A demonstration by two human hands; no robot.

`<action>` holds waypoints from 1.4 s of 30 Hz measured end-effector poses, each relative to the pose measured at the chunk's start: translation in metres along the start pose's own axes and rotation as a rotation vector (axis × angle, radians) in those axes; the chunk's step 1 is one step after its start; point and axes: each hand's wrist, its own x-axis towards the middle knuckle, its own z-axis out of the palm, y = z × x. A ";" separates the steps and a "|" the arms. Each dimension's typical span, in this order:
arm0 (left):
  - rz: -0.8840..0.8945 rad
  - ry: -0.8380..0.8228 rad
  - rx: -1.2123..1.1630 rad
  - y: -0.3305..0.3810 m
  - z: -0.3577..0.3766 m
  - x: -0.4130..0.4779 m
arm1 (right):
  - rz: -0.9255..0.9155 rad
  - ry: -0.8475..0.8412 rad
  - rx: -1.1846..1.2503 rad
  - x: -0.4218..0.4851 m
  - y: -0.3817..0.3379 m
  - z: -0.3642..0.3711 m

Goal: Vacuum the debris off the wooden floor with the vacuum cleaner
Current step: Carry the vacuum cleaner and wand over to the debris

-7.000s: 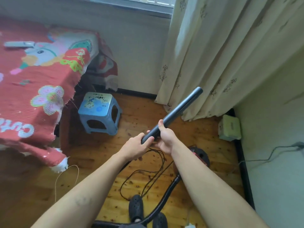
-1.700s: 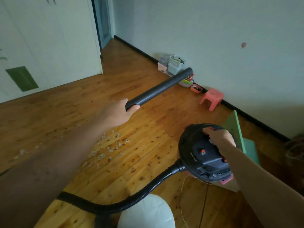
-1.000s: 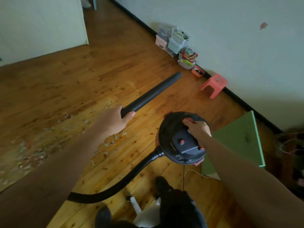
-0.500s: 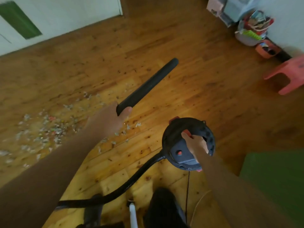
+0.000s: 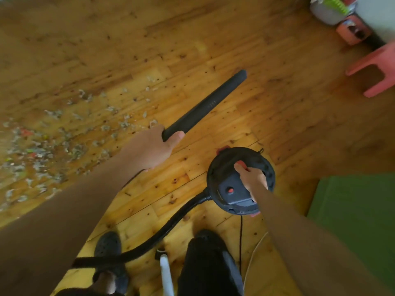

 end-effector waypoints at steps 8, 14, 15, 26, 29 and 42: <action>0.133 0.033 -0.120 -0.030 0.033 -0.006 | -0.015 0.086 0.110 0.018 0.023 0.020; 0.115 0.038 -0.252 -0.051 0.049 -0.029 | -0.087 0.055 0.143 0.024 0.051 0.010; 0.115 0.056 -0.257 -0.055 0.051 -0.033 | -0.099 0.053 0.140 0.024 0.053 0.011; 0.122 0.149 -0.090 -0.059 0.067 -0.086 | -0.053 -0.047 0.246 -0.004 0.069 0.036; 0.093 0.129 -0.091 -0.057 0.071 -0.084 | -0.052 -0.056 0.252 -0.004 0.059 0.051; 0.069 0.196 -0.059 -0.063 0.084 -0.070 | -0.140 0.091 -0.118 0.012 0.056 0.062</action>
